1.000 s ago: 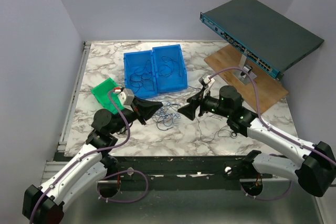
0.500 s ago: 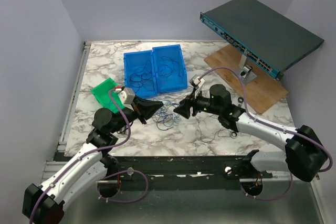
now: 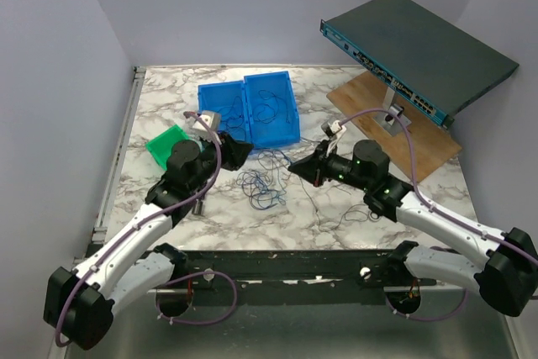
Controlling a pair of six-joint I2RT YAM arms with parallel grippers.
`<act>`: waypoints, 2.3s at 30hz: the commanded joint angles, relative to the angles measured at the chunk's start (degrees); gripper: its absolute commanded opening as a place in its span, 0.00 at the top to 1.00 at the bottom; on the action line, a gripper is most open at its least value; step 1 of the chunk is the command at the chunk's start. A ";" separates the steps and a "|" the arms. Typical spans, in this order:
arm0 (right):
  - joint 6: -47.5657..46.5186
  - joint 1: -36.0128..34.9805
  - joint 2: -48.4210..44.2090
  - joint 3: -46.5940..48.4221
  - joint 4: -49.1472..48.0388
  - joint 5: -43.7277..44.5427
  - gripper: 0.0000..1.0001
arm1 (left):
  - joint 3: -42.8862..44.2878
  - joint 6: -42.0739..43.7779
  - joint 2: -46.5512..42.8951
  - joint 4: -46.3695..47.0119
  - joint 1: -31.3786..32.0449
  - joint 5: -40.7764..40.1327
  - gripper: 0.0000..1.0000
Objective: Untangle the cables
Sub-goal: Untie the cable.
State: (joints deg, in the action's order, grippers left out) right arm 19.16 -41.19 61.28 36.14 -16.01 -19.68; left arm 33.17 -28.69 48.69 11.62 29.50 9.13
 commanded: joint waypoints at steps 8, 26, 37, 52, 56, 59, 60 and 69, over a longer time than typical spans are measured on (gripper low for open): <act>11.03 -0.25 -1.56 3.31 15.53 1.49 0.99 | -0.04 0.44 0.61 -4.14 0.39 3.61 0.35; 15.47 -0.27 -0.33 5.43 14.96 -3.44 0.99 | -3.55 7.27 2.30 5.85 7.35 21.14 0.41; 16.15 -0.27 -2.04 6.56 14.91 -8.48 0.99 | -1.29 11.36 9.34 8.68 9.94 19.97 0.41; 17.81 -0.28 -1.59 7.02 14.16 -13.11 0.99 | -2.38 14.51 11.82 16.01 11.35 24.51 0.47; 17.58 -0.29 -1.59 7.11 14.36 -12.47 0.99 | -3.01 15.27 11.72 17.11 11.79 25.83 0.86; 16.18 -0.28 -2.06 7.58 17.53 -9.18 0.97 | -3.74 15.32 10.66 16.06 11.83 22.60 1.00; 15.60 -0.29 -2.43 7.71 18.68 -7.62 0.93 | -4.05 15.68 9.98 15.35 11.82 21.24 1.00; 12.14 -0.29 -5.10 7.02 23.84 -0.49 0.76 | -5.39 17.01 6.94 12.22 11.82 16.18 1.00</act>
State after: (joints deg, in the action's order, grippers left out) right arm 33.15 -41.21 56.73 42.17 4.89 -23.40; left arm 28.58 -13.06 56.77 23.90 41.01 27.57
